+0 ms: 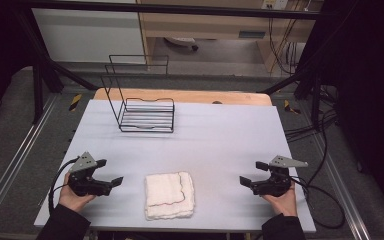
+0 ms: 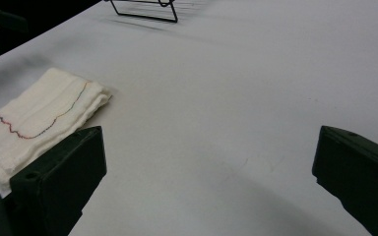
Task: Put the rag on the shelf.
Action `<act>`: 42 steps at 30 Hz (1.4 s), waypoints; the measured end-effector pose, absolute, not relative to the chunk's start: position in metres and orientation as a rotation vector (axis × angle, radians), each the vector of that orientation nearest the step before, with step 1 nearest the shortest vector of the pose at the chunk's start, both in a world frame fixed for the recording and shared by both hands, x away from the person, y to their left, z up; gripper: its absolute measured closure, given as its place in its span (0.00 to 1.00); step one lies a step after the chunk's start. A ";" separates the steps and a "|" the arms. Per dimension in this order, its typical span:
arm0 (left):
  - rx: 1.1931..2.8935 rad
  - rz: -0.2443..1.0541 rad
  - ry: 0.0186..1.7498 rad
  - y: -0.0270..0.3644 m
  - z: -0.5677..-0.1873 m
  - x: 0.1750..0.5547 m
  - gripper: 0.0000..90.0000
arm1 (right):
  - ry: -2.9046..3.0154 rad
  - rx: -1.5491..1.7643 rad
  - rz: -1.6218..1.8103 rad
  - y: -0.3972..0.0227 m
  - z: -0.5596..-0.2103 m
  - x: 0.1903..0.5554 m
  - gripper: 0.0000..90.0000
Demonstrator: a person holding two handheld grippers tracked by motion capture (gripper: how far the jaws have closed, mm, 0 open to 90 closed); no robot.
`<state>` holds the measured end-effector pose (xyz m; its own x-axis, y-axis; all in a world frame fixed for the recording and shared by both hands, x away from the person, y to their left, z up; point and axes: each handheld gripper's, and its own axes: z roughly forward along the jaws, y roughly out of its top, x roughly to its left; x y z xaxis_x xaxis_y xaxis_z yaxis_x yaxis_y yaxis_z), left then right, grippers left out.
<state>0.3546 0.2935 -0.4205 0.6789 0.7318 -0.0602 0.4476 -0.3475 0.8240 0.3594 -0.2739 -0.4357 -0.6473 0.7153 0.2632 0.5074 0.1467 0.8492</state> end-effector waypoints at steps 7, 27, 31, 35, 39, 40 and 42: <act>1.996 0.411 0.918 0.293 -0.419 0.355 0.07 | 2.215 1.200 1.508 -0.274 -0.436 0.360 0.01; 2.022 0.384 0.928 0.277 -0.420 0.355 0.10 | 2.252 1.195 1.474 -0.267 -0.438 0.360 0.01; 2.038 0.365 0.929 0.268 -0.420 0.355 0.12 | 2.256 1.193 1.472 -0.266 -0.438 0.360 0.01; 2.046 0.337 0.932 0.258 -0.421 0.356 0.16 | 2.266 1.189 1.465 -0.263 -0.438 0.360 0.01; 2.056 0.319 0.957 0.247 -0.424 0.357 0.19 | 2.272 1.184 1.452 -0.262 -0.439 0.360 0.01; 2.056 0.311 0.966 0.245 -0.424 0.358 0.22 | 2.276 1.188 1.452 -0.261 -0.440 0.360 0.01; 2.051 0.291 0.986 0.239 -0.426 0.359 0.25 | 2.277 1.188 1.451 -0.261 -0.440 0.360 0.01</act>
